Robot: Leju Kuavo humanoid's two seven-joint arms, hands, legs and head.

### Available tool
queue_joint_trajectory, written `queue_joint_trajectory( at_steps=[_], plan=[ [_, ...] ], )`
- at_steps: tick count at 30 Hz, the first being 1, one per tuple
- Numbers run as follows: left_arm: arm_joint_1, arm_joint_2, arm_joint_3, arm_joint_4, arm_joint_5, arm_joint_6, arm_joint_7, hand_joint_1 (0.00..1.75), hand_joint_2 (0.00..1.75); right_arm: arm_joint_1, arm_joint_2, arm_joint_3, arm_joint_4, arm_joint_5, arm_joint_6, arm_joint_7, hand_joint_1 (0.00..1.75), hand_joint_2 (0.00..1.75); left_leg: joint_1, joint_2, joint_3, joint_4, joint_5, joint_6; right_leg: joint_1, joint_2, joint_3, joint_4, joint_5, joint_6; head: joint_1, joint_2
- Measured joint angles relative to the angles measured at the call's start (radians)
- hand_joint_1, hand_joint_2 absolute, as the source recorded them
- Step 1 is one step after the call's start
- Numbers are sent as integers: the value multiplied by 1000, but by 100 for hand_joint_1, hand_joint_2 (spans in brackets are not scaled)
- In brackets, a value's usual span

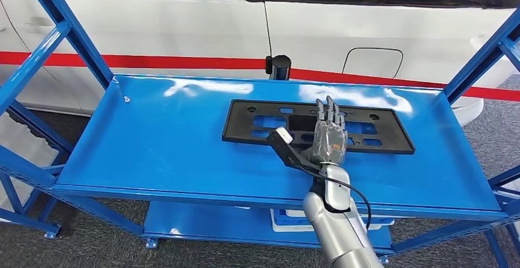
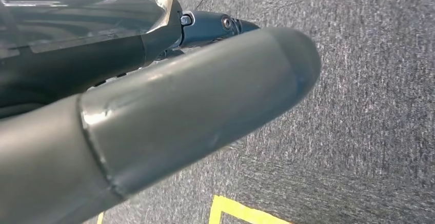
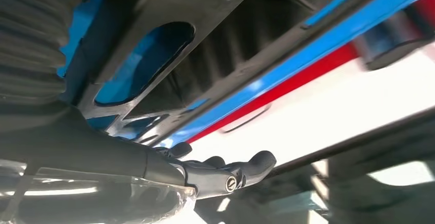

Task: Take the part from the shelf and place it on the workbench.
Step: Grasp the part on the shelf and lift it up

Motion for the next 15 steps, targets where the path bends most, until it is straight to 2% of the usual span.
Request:
queue_joint_trajectory(
  at_steps=[1, 4, 5, 15],
  plan=[
    [-1, 1, 0, 0, -5, -1, 0, 0, 0, -22, 0, -23, 31, 21, -3, 22, 38, 175, 0, 0, 0, 0, 0, 0, 0, 0, 0, 0, 0, 0, 0, 0],
    [-2, 4, 0, 0, -15, -2, 1, 0, 0, -69, -2, -88, 99, 70, -19, 65, 169, 175, 0, 0, 0, 0, 0, 0, 0, 0, 0, 0, 0, 0, 0, 0],
    [-2, 5, 0, 0, -18, -2, 2, 0, 0, -78, -3, -105, 116, 79, -23, 71, 175, 175, 0, 0, 0, 0, 0, 0, 0, 0, 1, 0, 0, 0, 0, 0],
    [-3, 7, 0, 0, -27, -1, 5, 0, 0, -103, -3, -176, 189, 101, -37, 66, 175, 175, 0, 0, 0, 0, 0, 0, 0, 0, 0, 0, 0, 0, 0, 0]
  ],
)
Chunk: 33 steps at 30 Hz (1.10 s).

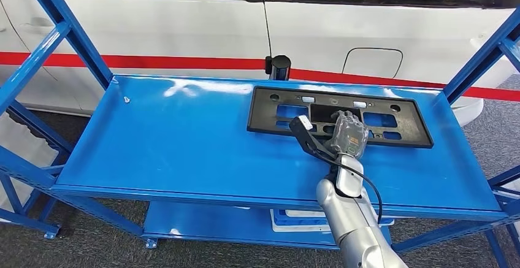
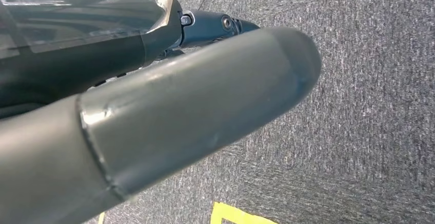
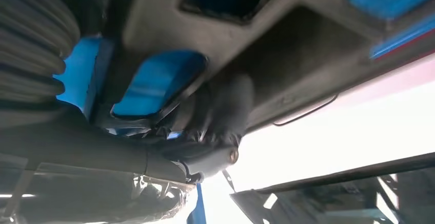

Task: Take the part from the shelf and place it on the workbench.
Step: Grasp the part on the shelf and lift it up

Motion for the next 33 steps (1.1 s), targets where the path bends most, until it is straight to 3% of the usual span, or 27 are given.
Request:
queue_joint_trajectory(
  at_steps=[16, 17, 18, 21, 22, 26, 30, 33],
  plan=[
    [0, 0, 1, 0, -2, 18, -45, 0, 0, 8, 7, -12, 3, 28, -35, -46, 175, 175, 0, 0, 0, 0, 0, 0, 0, 0, 0, 0, 0, 0, 0, 0],
    [0, 0, 6, 0, 7, 25, -88, 0, 0, 20, 10, -12, -17, 40, -41, -55, 175, 175, 0, 0, 0, 0, 0, 0, 0, 0, 0, 0, 0, 0, 0, 0],
    [0, 0, 19, -1, 35, 28, -182, 0, 0, 42, 13, -12, -58, 55, -51, -69, 175, 175, 0, 0, 0, 0, 0, 0, 0, 0, 0, 0, 0, 0, 0, 0],
    [-8, -6, 126, -1, 191, -42, -565, 0, 0, 165, 11, 24, -431, 82, -76, -148, 175, 175, 0, 0, -1, 0, 0, 0, 0, 0, -2, 0, 0, 0, 0, 0],
    [-12, -9, 157, -1, 222, -60, -620, 0, 0, 195, 4, 40, -562, 83, -78, -171, 175, 175, 0, 1, -1, 0, 0, 0, 0, 1, -2, 0, 0, 0, 0, 0],
    [-23, -17, 192, -1, 229, -45, -621, 0, 0, 220, -19, 70, -808, 85, -93, -196, 175, 175, 0, 2, -1, 0, -1, 0, 0, 2, -2, 0, 0, 0, 0, 0],
    [-33, -22, 204, -1, 222, -41, -625, 0, 175, 242, -31, 84, -923, 85, -94, -208, 175, 175, 0, 2, 0, 0, -1, -1, 0, 2, -2, 0, 0, 0, 0, 0],
    [-35, -28, 205, -1, 198, -26, -626, 0, 175, 249, -39, 93, -994, 85, -94, -242, 175, 175, 0, 2, 0, 0, -1, -1, 0, 2, -1, 0, 0, 0, 0, 0]
  ],
)
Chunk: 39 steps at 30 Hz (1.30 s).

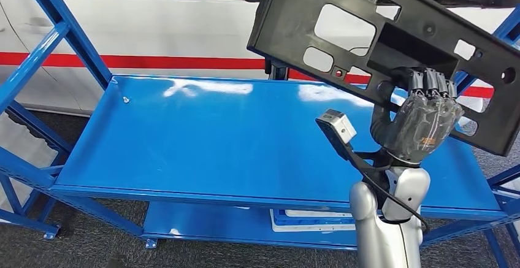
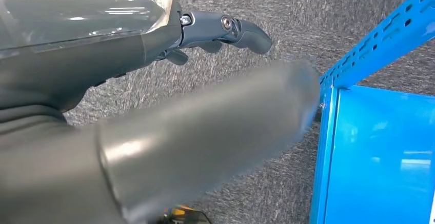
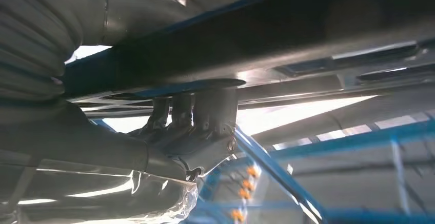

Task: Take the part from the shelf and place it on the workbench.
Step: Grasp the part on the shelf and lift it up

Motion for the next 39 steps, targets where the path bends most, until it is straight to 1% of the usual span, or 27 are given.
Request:
queue_joint_trajectory(
  at_steps=[5, 7, 8, 10, 13, 16, 18, 19, 20, 21, 22, 23, 24, 25, 26, 27, 28, 29, 30, 31, 32, 33, 34, 35, 36, 38, 39],
  plan=[
    [-1, -10, 0, 0, -22, 16, 9, 0, 175, -8, -10, 29, -71, -13, 0, -24, 175, 175, 0, 0, 0, 0, 0, 0, 0, 0, 0, 0, 0, 0, 0, 0],
    [-1, -12, 0, 0, -29, 15, 20, 0, 175, -14, -12, 41, -79, -53, 0, -37, 175, 175, 0, 0, 0, 0, 0, 0, 0, 0, 0, 0, 0, 0, 0, 0],
    [-1, -13, 0, 0, -39, 14, 35, 0, 175, -16, -13, 45, -79, -96, 1, -53, 175, 175, 0, 0, 0, 0, 0, 0, 0, 0, 1, 0, 0, 0, 0, 0],
    [0, -14, 0, 0, -50, -8, 89, 0, 175, -25, -13, 55, -68, -232, 15, -97, 175, 175, 0, 0, 0, 0, 0, 0, 0, 0, 1, 0, 0, 0, 0, 0],
    [1, -13, 13, 0, 1, -90, 175, 0, 175, -49, -15, 88, -30, -498, 84, -145, 175, 175, -1, 0, -1, 2, -2, 3, -3, 1, 1, -1, 0, 2, 0, 0],
    [2, -12, 45, 1, 55, -122, 272, 0, 175, -71, -16, 116, 0, -722, 191, -182, 175, 175, -4, -1, -3, 5, -5, 12, -10, 0, 3, -2, 1, 9, 0, 0],
    [3, -13, 67, 1, 81, -127, 315, 0, 175, -84, -15, 128, 13, -819, 248, -199, 175, 175, -2, -1, 1, -2, 3, 21, -9, 0, 1, -1, 1, 14, 0, 0],
    [2, -13, 78, 1, 97, -133, 324, 0, 175, -88, -15, 131, 17, -849, 267, -204, 175, 175, 0, -1, 5, -11, 9, 26, -9, -1, -4, 9, -6, 16, -1, 0],
    [1, -13, 90, 1, 112, -139, 331, 0, 175, -93, -15, 133, 20, -876, 284, -209, 175, 175, 3, 1, 9, -19, 13, 30, -8, -1, -16, 35, -23, 14, 1, 0],
    [0, -13, 102, 1, 124, -141, 337, 0, 175, -96, -15, 134, 24, -901, 298, -214, 175, 175, 6, 2, 12, -26, 17, 33, -9, -1, -39, 86, -51, 11, 2, 0],
    [-1, -13, 113, 1, 131, -137, 343, 0, 175, -98, -16, 134, 29, -921, 309, -217, 175, 175, 5, 2, 13, -28, 18, 34, -12, -1, -70, 156, -81, 9, 3, 0],
    [-1, -12, 122, 1, 132, -130, 349, 0, 175, -100, -17, 134, 33, -936, 315, -220, 175, 175, 6, 3, 12, -28, 18, 34, -15, -1, -105, 231, -108, 9, 5, 0],
    [-1, -12, 129, 1, 131, -123, 355, 0, 175, -100, -18, 134, 37, -945, 319, -221, 175, 175, 6, 3, 11, -27, 19, 33, -19, -1, -132, 287, -124, 13, 5, 0],
    [0, -12, 134, 1, 129, -117, 360, 0, 175, -99, -19, 133, 41, -949, 320, -222, 175, 175, 7, 3, 10, -27, 19, 31, -23, -2, -141, 306, -122, 23, 6, 0],
    [0, -12, 138, 1, 127, -114, 363, 0, 175, -99, -19, 133, 43, -950, 321, -222, 175, 175, 10, 3, 9, -25, 20, 28, -29, -2, -129, 281, -102, 37, 6, 0],
    [0, -12, 142, 1, 124, -112, 366, 0, 175, -100, -20, 133, 44, -950, 321, -222, 175, 175, 13, 2, 8, -22, 20, 23, -37, -3, -98, 220, -72, 53, 6, 0],
    [0, -11, 143, 1, 120, -112, 368, 0, 175, -100, -19, 133, 45, -948, 321, -221, 175, 175, 15, 2, 5, -16, 18, 16, -44, -4, -61, 143, -45, 67, 7, 0],
    [0, -10, 144, 1, 117, -112, 370, 0, 175, -101, -18, 133, 45, -946, 320, -220, 175, 175, 17, 0, 0, -9, 17, 7, -45, -1, -30, 87, -23, 73, 7, 0],
    [-1, -9, 144, 1, 113, -112, 371, 0, 175, -101, -16, 132, 45, -943, 319, -218, 175, 175, 16, -1, -5, -1, 17, -2, -45, 3, -14, 52, -11, 73, 8, 0],
    [-1, -8, 144, 1, 110, -112, 373, 0, 175, -101, -14, 131, 45, -941, 318, -217, 175, 175, 15, -3, -11, 6, 18, -10, -42, 7, -12, 44, -9, 66, 7, 0],
    [0, -7, 144, 1, 108, -112, 374, 0, 175, -100, -13, 130, 45, -940, 317, -215, 175, 175, 15, -4, -16, 9, 21, -16, -38, 12, -19, 52, -6, 56, 6, 0],
    [1, -7, 144, 1, 107, -112, 375, 0, 175, -100, -12, 129, 45, -939, 316, -215, 175, 175, 16, -4, -20, 12, 23, -22, -41, 13, -27, 53, -5, 47, 5, 0],
    [1, -7, 144, 1, 106, -111, 375, 0, 175, -99, -10, 128, 45, -939, 316, -214, 175, 175, 19, -4, -27, 19, 16, -26, -42, 14, -33, 55, -2, 36, 3, 0],
    [2, -7, 145, 1, 105, -111, 376, 0, 175, -99, -8, 127, 45, -938, 316, -214, 175, 175, 22, -2, -37, 38, -6, -29, -43, 13, -40, 55, 4, 26, 2, 0],
    [2, -7, 145, 1, 105, -111, 376, 0, 175, -99, -6, 126, 45, -938, 316, -214, 175, 175, 23, 0, -54, 79, -42, -31, -43, 12, -47, 54, 11, 15, 0, 0],
    [2, -6, 145, 1, 99, -109, 380, 0, 175, -98, -4, 124, 44, -936, 315, -213, 175, 175, 22, 2, -98, 209, -132, -32, -35, 10, -63, 55, 24, -2, -1, 0],
    [2, -6, 145, 1, 95, -107, 383, 0, 175, -95, -4, 122, 44, -934, 314, -211, 175, 175, 21, 2, -114, 268, -162, -31, -29, 9, -71, 55, 30, -7, -2, 0]
  ],
)
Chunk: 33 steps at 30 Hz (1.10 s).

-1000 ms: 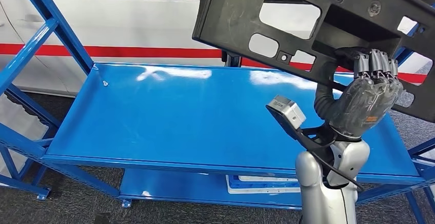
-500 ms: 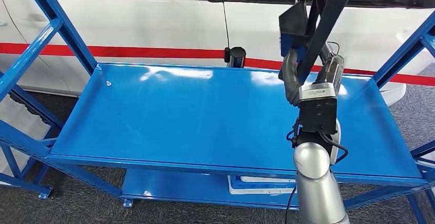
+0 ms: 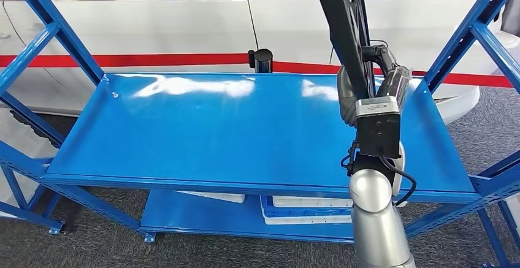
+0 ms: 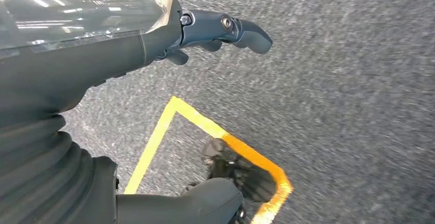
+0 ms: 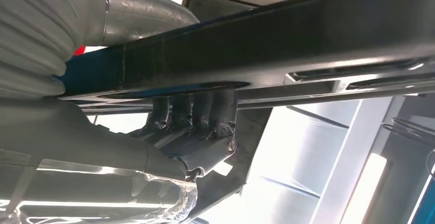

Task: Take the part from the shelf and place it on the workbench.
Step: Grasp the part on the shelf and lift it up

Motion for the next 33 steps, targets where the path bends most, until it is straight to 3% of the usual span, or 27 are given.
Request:
queue_joint_trajectory(
  at_steps=[1, 2, 5, 7, 9, 11, 13, 15, 16, 17, 18, 20, 22, 24, 26, 28, 30, 31, 32, 33],
  plan=[
    [0, 0, 0, 0, -5, 3, 4, 0, 175, 3, 0, -1, 0, 2, -1, 2, 175, 175, -1, 0, -2, 31, -10, 3, 5, -1, -8, 0, 6, -3, 0, 0],
    [0, 0, 0, 0, -9, 6, 8, 0, 175, 7, 1, -3, -1, 4, -2, 5, 175, 175, -3, 0, 17, 23, -1, 8, 10, -1, -15, 0, 12, -5, 0, 0],
    [-2, 2, 0, 0, -17, 13, 18, 0, 175, 14, 6, -7, -13, 10, -4, 9, 175, 175, -16, 0, 153, -164, 56, 38, 19, 0, -28, 0, 28, -3, 1, 0],
    [-4, 4, 0, -1, -21, 15, 20, 0, 175, 15, 11, -9, -21, 12, -5, 9, 175, 175, -28, 1, 201, -242, 68, 48, 18, -1, -32, -1, 38, 8, 0, 0],
    [-4, 6, -1, -1, -21, 15, 20, 0, 175, 16, 13, -10, -25, 13, -6, 10, 175, 175, -34, 1, 199, -254, 81, 53, 15, -3, -35, -4, 49, 22, -2, 0],
    [-4, 6, -1, -1, -21, 16, 21, 0, 175, 18, 13, -12, -30, 13, -7, 10, 175, 175, -32, 6, 192, -269, 103, 62, 15, -4, -48, 13, 32, 27, -2, 0],
    [-5, 6, -1, -1, -21, 15, 21, 0, 175, 18, 12, -13, -33, 13, -7, 11, 175, 175, -28, 11, 175, -278, 126, 68, 14, -5, -79, 97, -38, 20, 1, 0],
    [-5, 5, -1, -1, -21, 15, 21, 0, 175, 21, 11, -13, -34, 13, -8, 11, 175, 175, -28, 13, 149, -277, 145, 70, 11, -5, -114, 223, -108, 20, 3, 0],
    [-5, 4, -1, -1, -21, 15, 21, 0, 175, 23, 11, -14, -34, 13, -8, 11, 175, 175, -28, 15, 135, -277, 155, 69, 9, -5, -118, 264, -120, 27, 3, 0],
    [-5, 4, -1, -1, -21, 15, 21, 0, 175, 24, 10, -14, -34, 13, -8, 11, 175, 175, -27, 16, 121, -276, 164, 66, 7, -5, -105, 274, -113, 38, 4, 0],
    [-5, 3, -1, -1, -21, 15, 21, 0, 175, 25, 10, -15, -34, 13, -8, 11, 175, 175, -27, 17, 109, -275, 174, 63, 5, -6, -73, 246, -93, 51, 4, 0],
    [-5, 2, -1, -1, -22, 15, 22, 0, 175, 25, 10, -15, -35, 13, -8, 11, 175, 175, -27, 17, 88, -269, 189, 54, 1, -9, 28, 110, -63, 64, 4, 0],
    [-5, 3, -1, -1, -24, 15, 24, 0, 175, 25, 12, -17, -39, 16, -8, 13, 175, 175, -30, 16, 74, -261, 203, 42, 4, -10, 96, -2, -69, 56, 3, 0],
    [-4, 3, -1, -1, -28, 15, 26, 0, 175, 27, 13, -19, -43, 22, -8, 20, 175, 175, -29, 16, 68, -259, 218, 31, 11, -9, 98, -25, -73, 40, 0, 0],
    [-2, 4, -2, -1, -33, 14, 27, 0, 175, 28, 14, -22, -46, 30, -8, 27, 175, 175, -24, 12, 58, -245, 200, 21, 5, -11, 88, -25, -59, 19, -1, 0],
    [-2, 5, -2, 0, -36, 13, 27, 0, 175, 29, 16, -24, -49, 36, -7, 30, 175, 175, -20, 7, 31, -166, 116, 11, 1, -13, 73, -26, -38, -3, -2, 0],
    [-2, 6, -3, 0, -37, 13, 27, 0, 175, 32, 18, -26, -51, 39, -7, 31, 175, 175, -19, 5, 0, -37, 26, 4, 4, -13, 48, -25, -17, -11, -4, 0],
    [-2, 6, -3, 0, -34, 11, 25, 0, 175, 34, 18, -28, -51, 38, -6, 31, 175, 175, -18, 5, -5, 11, 10, 2, 5, -13, 35, -24, -7, -11, -4, 0],
    [-2, 7, -3, 0, -31, 9, 21, 0, 175, 37, 18, -29, -51, 36, -4, 29, 175, 175, -18, 5, 4, 30, 16, 2, 6, -13, 22, -22, 2, -10, -4, 0],
    [-2, 7, -3, 0, -28, 6, 16, 0, 175, 39, 19, -31, -51, 33, -2, 27, 175, 175, -18, 5, 32, 12, 38, 4, 7, -13, 9, -20, 11, -8, -4, 0]
  ],
)
